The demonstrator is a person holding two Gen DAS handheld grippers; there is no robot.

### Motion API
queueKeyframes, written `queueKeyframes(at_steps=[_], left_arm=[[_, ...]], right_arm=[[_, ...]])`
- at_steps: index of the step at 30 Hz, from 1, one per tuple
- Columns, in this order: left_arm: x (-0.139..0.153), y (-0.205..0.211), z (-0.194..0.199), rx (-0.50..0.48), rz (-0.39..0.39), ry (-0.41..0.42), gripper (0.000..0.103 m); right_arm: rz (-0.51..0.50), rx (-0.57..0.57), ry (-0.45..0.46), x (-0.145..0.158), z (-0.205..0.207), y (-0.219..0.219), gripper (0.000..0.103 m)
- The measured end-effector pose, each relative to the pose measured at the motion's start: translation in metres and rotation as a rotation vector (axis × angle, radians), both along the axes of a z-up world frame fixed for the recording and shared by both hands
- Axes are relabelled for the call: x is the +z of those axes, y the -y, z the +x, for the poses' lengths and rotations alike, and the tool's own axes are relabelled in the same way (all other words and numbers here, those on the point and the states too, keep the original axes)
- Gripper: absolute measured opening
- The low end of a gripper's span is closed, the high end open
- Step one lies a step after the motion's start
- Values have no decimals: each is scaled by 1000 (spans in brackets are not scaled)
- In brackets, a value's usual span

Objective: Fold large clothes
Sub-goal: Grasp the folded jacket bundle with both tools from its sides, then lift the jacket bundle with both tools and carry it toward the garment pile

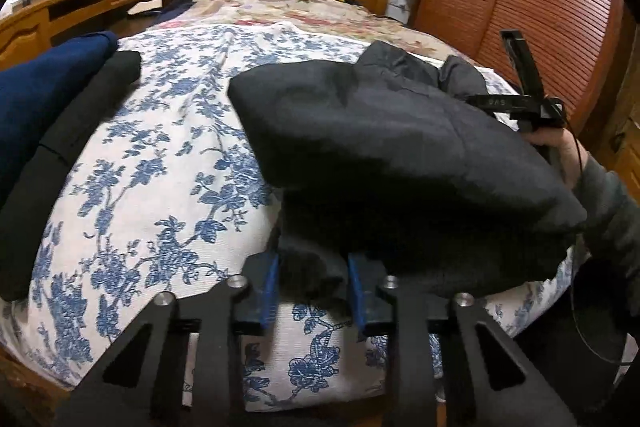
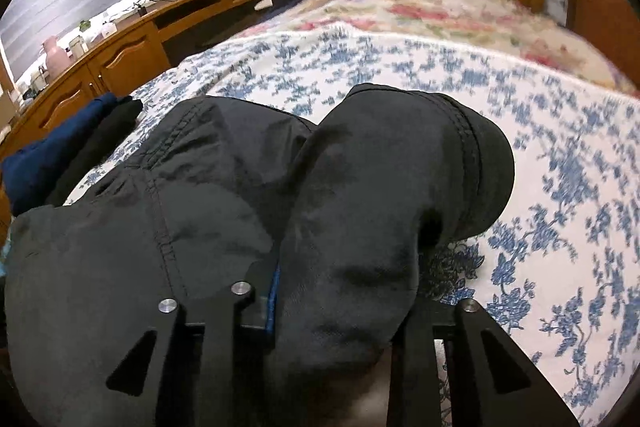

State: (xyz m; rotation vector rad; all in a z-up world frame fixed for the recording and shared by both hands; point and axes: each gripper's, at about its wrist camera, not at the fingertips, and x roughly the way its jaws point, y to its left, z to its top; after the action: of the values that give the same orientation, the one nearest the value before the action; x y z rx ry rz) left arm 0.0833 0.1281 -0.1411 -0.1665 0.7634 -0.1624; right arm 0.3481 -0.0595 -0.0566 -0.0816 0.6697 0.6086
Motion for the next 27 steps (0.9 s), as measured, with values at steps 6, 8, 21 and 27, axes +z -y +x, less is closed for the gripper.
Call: queueKeyframes(at_steps=[6, 8, 21, 27], left_arm=[[25, 0, -12, 32, -1, 90, 15], [39, 0, -16, 36, -2, 124, 13], [82, -33, -50, 130, 29, 230, 10], [119, -102, -66, 233, 56, 308, 10]], right_arm=[[129, -25, 12, 14, -19, 18, 22], [125, -22, 21, 19, -30, 22, 21], [46, 78, 117, 66, -73, -19, 18], [17, 172, 207, 121, -81, -89, 17]])
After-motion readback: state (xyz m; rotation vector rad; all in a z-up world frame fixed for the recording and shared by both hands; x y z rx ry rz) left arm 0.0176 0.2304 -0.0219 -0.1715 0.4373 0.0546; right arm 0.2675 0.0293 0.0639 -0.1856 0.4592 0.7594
